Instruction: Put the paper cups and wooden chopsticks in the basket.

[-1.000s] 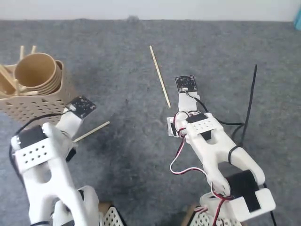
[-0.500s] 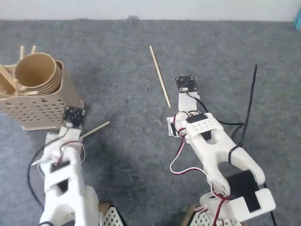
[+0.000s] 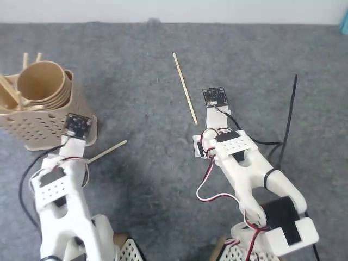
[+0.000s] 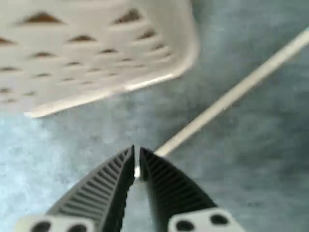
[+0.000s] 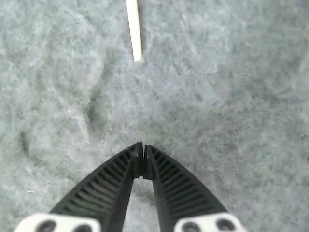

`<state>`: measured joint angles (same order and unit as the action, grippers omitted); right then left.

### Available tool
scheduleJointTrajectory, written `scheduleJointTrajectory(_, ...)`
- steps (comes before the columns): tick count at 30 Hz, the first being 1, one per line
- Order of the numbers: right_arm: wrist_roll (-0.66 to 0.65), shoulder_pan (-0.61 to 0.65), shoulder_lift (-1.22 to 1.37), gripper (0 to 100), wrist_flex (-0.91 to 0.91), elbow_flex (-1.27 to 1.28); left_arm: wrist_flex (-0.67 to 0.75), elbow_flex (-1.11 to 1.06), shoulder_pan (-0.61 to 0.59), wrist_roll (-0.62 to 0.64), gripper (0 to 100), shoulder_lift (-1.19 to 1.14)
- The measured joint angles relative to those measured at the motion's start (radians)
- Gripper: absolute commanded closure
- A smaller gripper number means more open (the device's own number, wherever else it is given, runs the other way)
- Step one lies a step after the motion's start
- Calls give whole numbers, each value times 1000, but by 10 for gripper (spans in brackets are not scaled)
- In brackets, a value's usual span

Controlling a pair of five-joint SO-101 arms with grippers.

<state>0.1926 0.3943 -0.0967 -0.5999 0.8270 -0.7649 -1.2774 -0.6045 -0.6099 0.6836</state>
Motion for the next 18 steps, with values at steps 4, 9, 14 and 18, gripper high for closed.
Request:
scheduleJointTrajectory(4,0,0,0,991,-5,0,-14,9,17,-5,988,0)
scheduleJointTrajectory(9,0,0,0,991,-11,0,77,-69,23,-5,988,0)
scheduleJointTrajectory(14,0,0,0,991,-11,0,259,-135,26,-5,988,0)
scheduleJointTrajectory(18,0,0,0,991,-11,0,219,-135,29,-5,988,0)
